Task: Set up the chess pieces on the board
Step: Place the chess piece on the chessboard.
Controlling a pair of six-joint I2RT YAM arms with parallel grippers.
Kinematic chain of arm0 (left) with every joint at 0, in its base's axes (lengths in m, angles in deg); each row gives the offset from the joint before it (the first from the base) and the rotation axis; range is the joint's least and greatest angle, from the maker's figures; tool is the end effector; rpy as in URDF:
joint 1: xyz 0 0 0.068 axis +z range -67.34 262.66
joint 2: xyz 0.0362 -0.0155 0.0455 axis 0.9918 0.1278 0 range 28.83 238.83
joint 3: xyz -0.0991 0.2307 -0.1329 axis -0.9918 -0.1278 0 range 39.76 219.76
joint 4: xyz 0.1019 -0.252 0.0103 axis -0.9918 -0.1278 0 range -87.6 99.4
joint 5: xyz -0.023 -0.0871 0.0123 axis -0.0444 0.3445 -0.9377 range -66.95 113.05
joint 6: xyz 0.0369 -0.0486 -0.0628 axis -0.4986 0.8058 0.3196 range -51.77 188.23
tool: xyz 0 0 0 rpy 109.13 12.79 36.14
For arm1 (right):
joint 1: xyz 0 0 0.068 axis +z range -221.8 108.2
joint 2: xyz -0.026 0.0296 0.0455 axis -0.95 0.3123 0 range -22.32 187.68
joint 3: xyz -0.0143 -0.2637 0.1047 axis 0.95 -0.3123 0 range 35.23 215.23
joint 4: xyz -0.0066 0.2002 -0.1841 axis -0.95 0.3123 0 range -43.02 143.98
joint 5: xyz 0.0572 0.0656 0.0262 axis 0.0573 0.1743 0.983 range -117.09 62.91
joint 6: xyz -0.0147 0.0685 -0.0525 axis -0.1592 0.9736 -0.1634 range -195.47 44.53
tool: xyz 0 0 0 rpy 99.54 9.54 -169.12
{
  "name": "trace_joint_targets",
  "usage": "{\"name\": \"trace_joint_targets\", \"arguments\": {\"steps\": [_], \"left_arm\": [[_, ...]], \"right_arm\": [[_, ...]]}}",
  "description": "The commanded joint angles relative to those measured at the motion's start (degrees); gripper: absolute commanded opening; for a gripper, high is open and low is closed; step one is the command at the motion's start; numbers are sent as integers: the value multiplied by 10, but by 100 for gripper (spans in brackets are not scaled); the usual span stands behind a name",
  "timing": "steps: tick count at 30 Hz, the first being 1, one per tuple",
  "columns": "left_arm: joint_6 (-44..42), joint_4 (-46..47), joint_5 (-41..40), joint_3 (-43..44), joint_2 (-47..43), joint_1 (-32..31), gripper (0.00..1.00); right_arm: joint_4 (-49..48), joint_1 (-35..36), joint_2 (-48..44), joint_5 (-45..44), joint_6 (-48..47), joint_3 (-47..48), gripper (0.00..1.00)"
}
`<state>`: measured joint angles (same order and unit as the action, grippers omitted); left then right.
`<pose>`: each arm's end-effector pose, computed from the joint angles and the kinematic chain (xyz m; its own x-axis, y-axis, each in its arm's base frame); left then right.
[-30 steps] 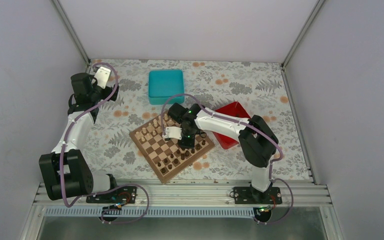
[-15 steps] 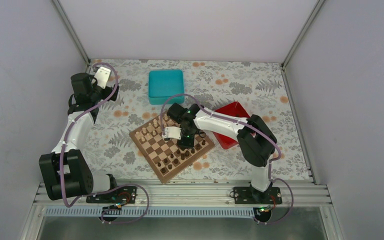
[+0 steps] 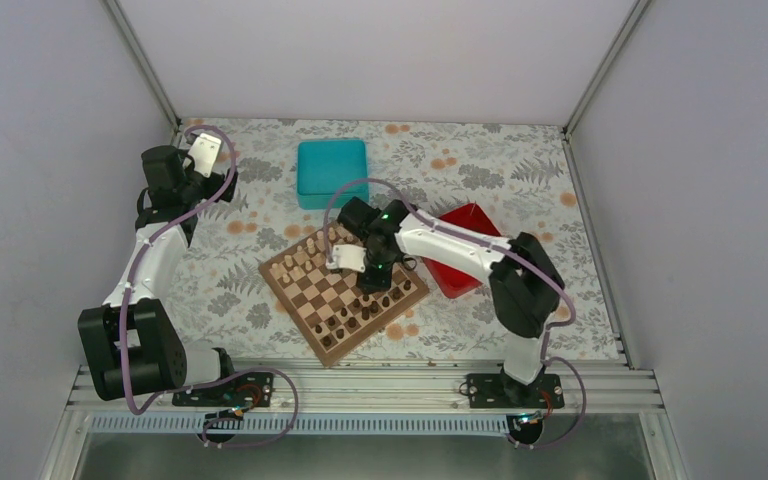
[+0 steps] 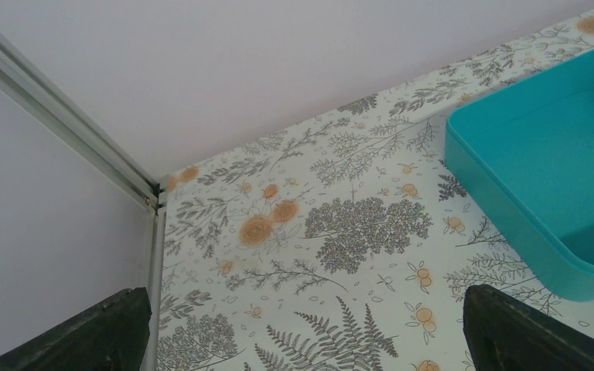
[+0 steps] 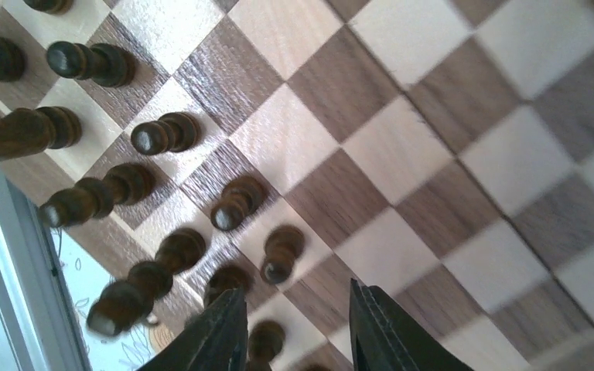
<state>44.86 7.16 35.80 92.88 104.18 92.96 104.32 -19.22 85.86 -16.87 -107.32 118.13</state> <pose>0.3439 0.0451 0.2768 -0.3648 0.3270 -0.8718 0.1830 0.9432 0.2773 0.2215 0.3124 0.1710 -0.0921 -0.9751 -0.2019 -0.9937 0.0770 0.0816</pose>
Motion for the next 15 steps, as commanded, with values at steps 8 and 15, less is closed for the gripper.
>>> {"name": "trace_joint_targets", "arguments": {"steps": [8, 15], "left_arm": [[-2, 10, 15, -2, -10, 4, 100], [-1, 11, 17, -3, -11, 4, 100]], "right_arm": [[33, -177, -119, -63, -18, 20, 40], [-13, -316, -106, -81, -53, -33, 42]]}}
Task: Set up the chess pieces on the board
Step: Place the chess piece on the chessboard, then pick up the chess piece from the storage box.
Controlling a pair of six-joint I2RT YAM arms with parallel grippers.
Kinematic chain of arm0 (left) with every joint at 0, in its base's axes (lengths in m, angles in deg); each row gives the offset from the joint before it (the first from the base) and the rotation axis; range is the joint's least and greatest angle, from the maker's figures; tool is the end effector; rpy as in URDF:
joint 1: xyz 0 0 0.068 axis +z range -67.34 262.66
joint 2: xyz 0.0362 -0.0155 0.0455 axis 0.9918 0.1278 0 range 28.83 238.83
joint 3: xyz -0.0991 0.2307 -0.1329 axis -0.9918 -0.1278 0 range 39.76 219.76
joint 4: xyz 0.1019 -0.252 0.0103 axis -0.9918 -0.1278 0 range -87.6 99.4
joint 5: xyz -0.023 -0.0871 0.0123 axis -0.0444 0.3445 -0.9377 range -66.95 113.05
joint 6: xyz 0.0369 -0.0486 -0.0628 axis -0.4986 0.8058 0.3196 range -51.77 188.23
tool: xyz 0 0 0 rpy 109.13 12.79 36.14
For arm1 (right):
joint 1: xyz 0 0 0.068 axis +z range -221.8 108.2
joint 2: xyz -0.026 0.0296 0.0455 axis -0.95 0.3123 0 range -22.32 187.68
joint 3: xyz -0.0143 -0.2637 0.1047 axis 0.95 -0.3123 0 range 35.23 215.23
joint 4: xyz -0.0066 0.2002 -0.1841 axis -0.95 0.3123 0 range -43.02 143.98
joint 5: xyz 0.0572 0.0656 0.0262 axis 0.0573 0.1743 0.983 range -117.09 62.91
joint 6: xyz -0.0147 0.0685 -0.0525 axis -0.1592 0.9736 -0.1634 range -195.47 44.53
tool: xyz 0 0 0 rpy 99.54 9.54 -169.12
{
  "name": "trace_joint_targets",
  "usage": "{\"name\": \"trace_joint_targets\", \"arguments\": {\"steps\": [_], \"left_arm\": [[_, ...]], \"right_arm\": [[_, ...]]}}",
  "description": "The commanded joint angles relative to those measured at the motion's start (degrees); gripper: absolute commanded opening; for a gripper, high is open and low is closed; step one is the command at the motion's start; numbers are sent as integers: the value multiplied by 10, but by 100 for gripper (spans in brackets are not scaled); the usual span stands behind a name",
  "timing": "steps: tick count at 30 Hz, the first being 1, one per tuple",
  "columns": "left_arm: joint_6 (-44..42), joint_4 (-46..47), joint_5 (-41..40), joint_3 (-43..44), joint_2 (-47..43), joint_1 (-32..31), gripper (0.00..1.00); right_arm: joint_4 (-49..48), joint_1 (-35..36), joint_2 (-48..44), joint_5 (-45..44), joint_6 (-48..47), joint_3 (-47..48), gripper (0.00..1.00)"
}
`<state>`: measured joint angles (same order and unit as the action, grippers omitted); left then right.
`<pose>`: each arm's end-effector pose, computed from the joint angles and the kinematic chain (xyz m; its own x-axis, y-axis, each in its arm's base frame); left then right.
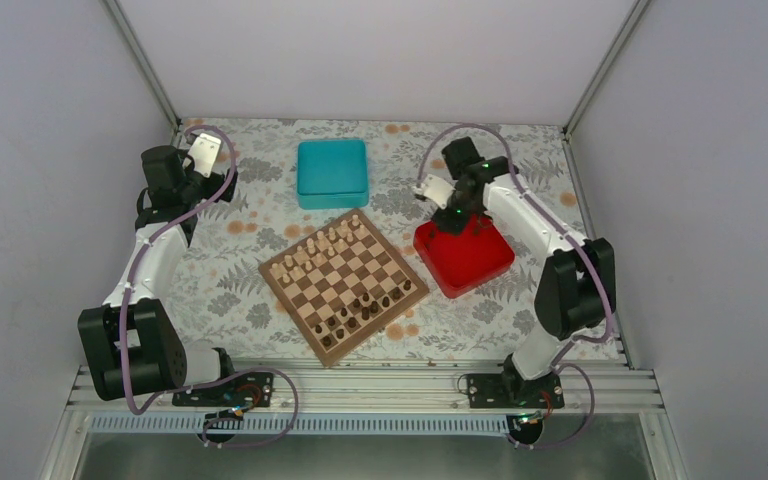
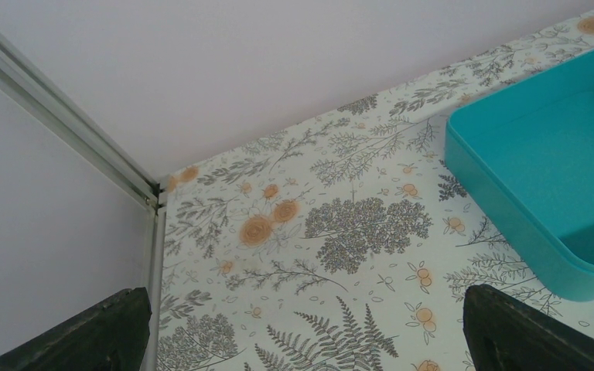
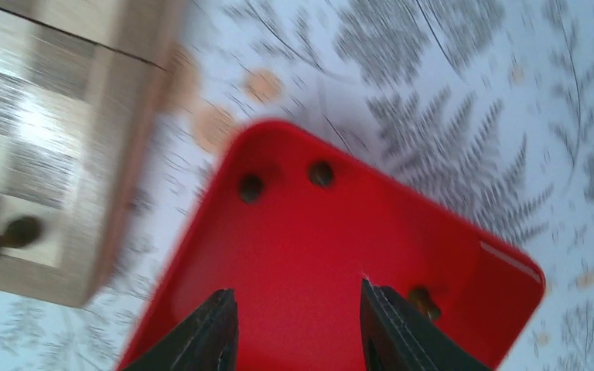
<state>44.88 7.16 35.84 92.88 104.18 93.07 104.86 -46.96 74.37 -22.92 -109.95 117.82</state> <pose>0.3438 0.0457 0.2768 -0.3652 0.3260 -0.8720 0.1816 0.9436 0.2767 0.3262 0.1574 0.2390 -0.4626 -0.8364 -0.2941 -0.8507 0.5121 -0.1182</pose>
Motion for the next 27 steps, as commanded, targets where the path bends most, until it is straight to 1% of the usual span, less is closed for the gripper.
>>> {"name": "trace_joint_targets", "arguments": {"steps": [1, 6, 12, 16, 27], "left_arm": [[-1, 11, 16, -3, -11, 3, 100], [-1, 11, 16, -4, -13, 3, 100], [-2, 10, 16, -4, -13, 3, 100], [-2, 11, 17, -5, -12, 4, 100], [-3, 10, 18, -3, -10, 4, 100]], "right_arm": [[-26, -50, 16, -27, -29, -39, 42], [-84, -87, 55, -69, -38, -70, 43], [-120, -114, 93, -103, -44, -70, 43], [-134, -125, 108, -125, -44, -71, 43], [-137, -138, 130, -127, -45, -71, 45]]}}
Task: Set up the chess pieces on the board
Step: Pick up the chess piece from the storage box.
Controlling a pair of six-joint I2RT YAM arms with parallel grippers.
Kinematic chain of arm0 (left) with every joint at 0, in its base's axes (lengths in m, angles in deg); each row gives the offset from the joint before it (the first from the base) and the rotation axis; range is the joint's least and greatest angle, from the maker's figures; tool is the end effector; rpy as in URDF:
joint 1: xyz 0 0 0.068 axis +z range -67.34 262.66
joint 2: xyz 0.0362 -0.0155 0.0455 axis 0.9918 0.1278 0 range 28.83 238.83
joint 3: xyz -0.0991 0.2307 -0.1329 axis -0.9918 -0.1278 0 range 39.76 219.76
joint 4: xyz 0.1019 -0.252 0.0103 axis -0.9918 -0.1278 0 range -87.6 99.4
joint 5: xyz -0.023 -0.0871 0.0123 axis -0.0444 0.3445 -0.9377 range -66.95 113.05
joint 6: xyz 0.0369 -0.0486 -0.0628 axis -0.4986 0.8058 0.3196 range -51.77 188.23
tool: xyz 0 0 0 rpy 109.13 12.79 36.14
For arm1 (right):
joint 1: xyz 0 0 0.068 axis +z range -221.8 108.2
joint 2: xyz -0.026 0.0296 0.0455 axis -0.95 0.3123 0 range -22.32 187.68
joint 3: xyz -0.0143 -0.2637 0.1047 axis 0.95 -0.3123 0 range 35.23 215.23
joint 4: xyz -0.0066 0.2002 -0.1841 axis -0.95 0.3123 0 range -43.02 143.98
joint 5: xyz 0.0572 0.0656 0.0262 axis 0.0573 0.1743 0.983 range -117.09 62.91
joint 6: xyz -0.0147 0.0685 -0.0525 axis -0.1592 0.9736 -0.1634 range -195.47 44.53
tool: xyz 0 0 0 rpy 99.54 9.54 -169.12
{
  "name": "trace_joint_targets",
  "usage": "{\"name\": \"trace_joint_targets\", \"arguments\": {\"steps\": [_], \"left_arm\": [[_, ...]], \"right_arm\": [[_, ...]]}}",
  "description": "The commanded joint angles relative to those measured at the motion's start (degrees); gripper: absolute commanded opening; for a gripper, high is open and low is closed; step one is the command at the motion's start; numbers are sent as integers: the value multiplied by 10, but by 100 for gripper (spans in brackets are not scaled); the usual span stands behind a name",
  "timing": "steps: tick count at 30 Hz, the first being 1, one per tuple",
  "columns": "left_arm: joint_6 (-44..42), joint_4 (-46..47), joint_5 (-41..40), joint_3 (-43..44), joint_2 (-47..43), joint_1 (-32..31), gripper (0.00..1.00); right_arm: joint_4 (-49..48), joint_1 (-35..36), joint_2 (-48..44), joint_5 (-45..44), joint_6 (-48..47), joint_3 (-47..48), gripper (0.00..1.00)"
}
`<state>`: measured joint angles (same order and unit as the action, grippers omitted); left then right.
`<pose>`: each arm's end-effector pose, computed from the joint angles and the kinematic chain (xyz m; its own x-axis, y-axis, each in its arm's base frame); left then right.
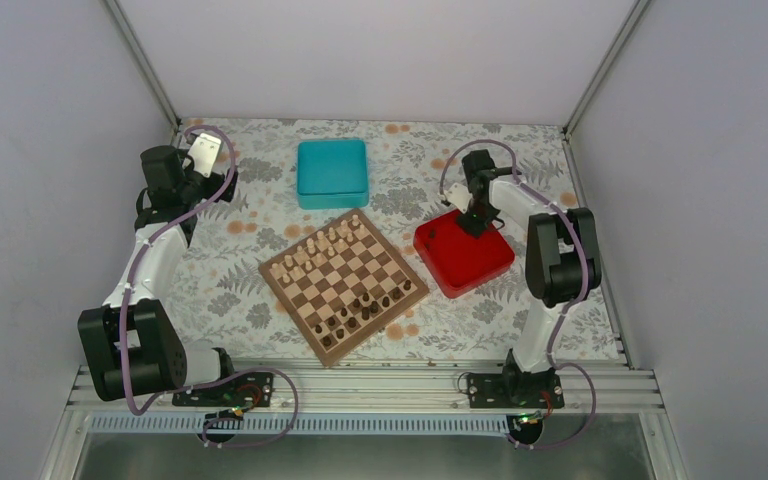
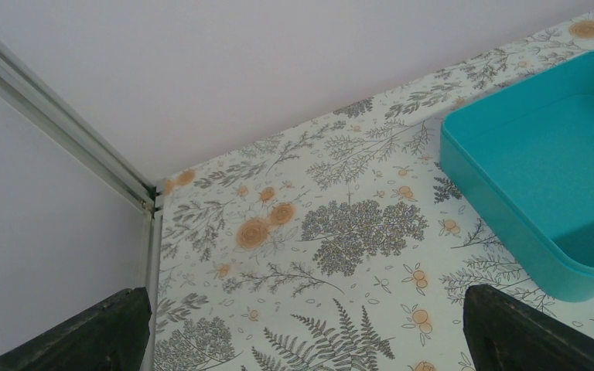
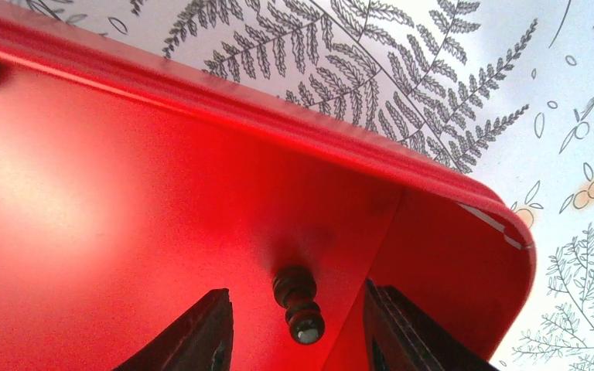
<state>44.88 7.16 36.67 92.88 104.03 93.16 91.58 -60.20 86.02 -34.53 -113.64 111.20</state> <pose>0.3433 0.0451 0.2777 -0.3582 0.3255 -0.8751 0.1916 0.9430 0.2723 0.3834 0.0686 0.1415 -0.6448 -0.7579 -0.0992 -0.7241 0.6472 -0.2386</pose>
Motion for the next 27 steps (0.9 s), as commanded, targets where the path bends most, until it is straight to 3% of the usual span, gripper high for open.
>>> {"name": "trace_joint_targets", "arguments": {"steps": [1, 18, 27], "left_arm": [[-3, 9, 10, -3, -8, 3, 100], [-2, 7, 13, -1, -11, 3, 100], [0, 6, 15, -1, -13, 3, 100]], "right_arm": [[-2, -6, 14, -11, -7, -5, 45], [22, -13, 31, 8, -4, -2, 38], [24, -17, 14, 43, -8, 0, 16]]}}
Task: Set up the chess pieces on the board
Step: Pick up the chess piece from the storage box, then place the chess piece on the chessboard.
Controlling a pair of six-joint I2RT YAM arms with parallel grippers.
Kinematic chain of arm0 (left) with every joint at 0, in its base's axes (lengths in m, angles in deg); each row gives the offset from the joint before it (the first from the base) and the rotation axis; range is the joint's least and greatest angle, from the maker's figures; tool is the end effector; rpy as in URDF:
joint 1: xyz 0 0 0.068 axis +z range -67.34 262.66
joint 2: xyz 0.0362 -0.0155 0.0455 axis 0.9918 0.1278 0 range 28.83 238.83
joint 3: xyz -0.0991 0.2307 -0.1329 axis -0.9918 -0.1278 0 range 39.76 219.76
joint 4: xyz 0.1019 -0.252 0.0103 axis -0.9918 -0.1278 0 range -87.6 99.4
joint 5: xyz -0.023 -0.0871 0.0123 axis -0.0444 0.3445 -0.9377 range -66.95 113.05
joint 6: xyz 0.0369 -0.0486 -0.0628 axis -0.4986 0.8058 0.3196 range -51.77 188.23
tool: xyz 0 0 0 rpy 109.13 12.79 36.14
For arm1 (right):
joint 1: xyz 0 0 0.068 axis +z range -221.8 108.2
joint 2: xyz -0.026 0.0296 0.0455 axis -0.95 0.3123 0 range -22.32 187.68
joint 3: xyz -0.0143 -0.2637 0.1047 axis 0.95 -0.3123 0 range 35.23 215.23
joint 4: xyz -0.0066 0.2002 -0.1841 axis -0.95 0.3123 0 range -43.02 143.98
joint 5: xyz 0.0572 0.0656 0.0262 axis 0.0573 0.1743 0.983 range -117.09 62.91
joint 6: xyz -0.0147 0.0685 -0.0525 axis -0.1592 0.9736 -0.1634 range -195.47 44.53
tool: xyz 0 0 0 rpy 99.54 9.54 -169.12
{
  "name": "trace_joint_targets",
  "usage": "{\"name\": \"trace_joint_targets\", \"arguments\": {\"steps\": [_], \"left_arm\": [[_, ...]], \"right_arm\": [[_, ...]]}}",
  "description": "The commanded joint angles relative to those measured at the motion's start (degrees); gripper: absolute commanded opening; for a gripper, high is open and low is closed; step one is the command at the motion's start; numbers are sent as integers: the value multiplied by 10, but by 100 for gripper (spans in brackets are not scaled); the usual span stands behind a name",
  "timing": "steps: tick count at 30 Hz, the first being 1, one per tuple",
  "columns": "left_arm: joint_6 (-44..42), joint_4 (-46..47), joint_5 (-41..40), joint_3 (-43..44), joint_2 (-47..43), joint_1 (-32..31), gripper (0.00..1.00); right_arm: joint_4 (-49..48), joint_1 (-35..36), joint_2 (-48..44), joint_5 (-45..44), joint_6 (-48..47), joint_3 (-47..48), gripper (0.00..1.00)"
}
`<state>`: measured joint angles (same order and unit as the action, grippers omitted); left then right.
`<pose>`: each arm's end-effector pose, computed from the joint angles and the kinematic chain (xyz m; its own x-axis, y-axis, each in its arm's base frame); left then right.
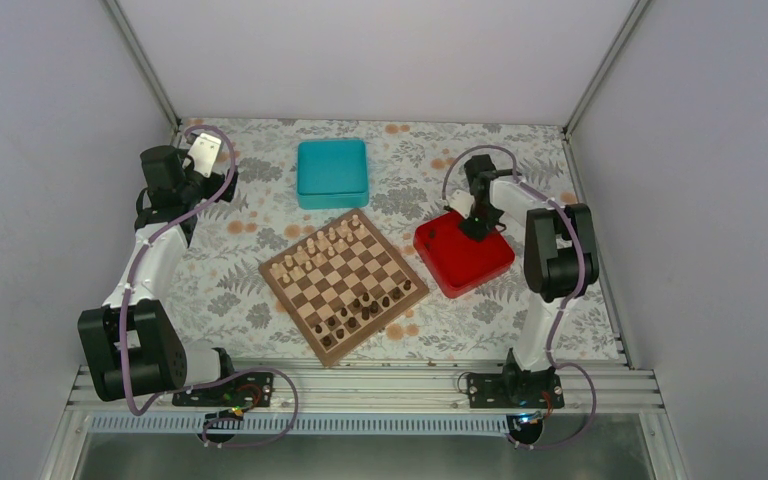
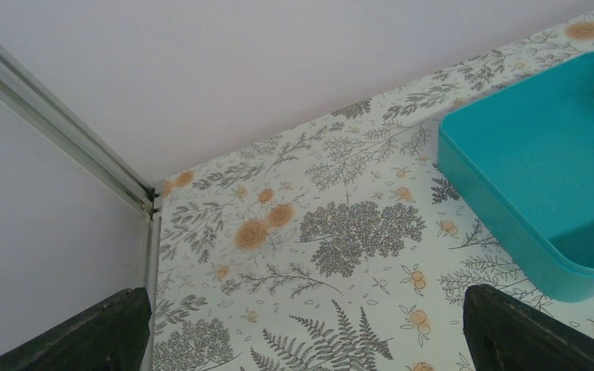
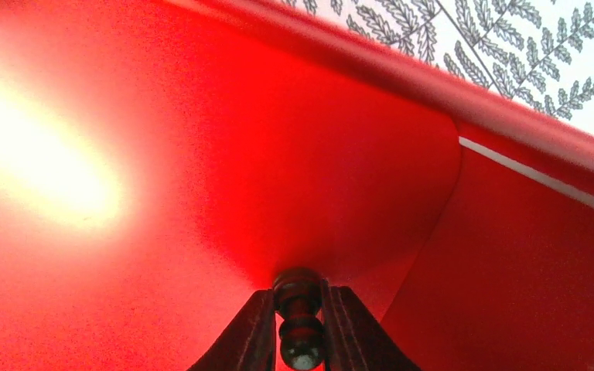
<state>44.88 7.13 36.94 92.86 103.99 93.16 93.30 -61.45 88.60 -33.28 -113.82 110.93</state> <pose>0.3431 0.0447 0.2778 -0.3567 0.3253 -0.8758 0.1956 0.9427 0.2705 0.3798 0.0610 0.1226 -0.6619 -0.7479 -0.0491 -0.7316 0.6589 -0.1750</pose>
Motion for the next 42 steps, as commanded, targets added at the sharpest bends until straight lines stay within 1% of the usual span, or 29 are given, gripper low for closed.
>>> {"name": "trace_joint_targets", "arguments": {"steps": [1, 7, 10, 13, 17, 23, 28, 33, 42], "left_arm": [[0, 6, 11, -1, -13, 3, 100], [0, 6, 11, -1, -14, 3, 100], [0, 6, 12, 0, -13, 3, 100], [0, 6, 11, 0, -12, 3, 100], [0, 7, 11, 1, -11, 3, 100], [-1, 7, 8, 0, -11, 3, 100], [-1, 7, 4, -1, -10, 4, 100], [-1, 7, 4, -1, -10, 4, 100], [-2, 7, 6, -1, -9, 4, 100]], "right_arm": [[9, -4, -16, 31, -5, 5, 13], [46, 0, -55, 30, -4, 22, 7], [81, 17, -88, 44, -2, 38, 7], [113, 52, -124, 55, 5, 55, 6], [152, 133, -151, 78, 23, 86, 7], [172, 254, -144, 100, 56, 125, 9], [161, 326, -114, 117, 66, 126, 9], [144, 369, -83, 130, 67, 107, 9], [117, 398, -42, 153, 69, 69, 9]]}}
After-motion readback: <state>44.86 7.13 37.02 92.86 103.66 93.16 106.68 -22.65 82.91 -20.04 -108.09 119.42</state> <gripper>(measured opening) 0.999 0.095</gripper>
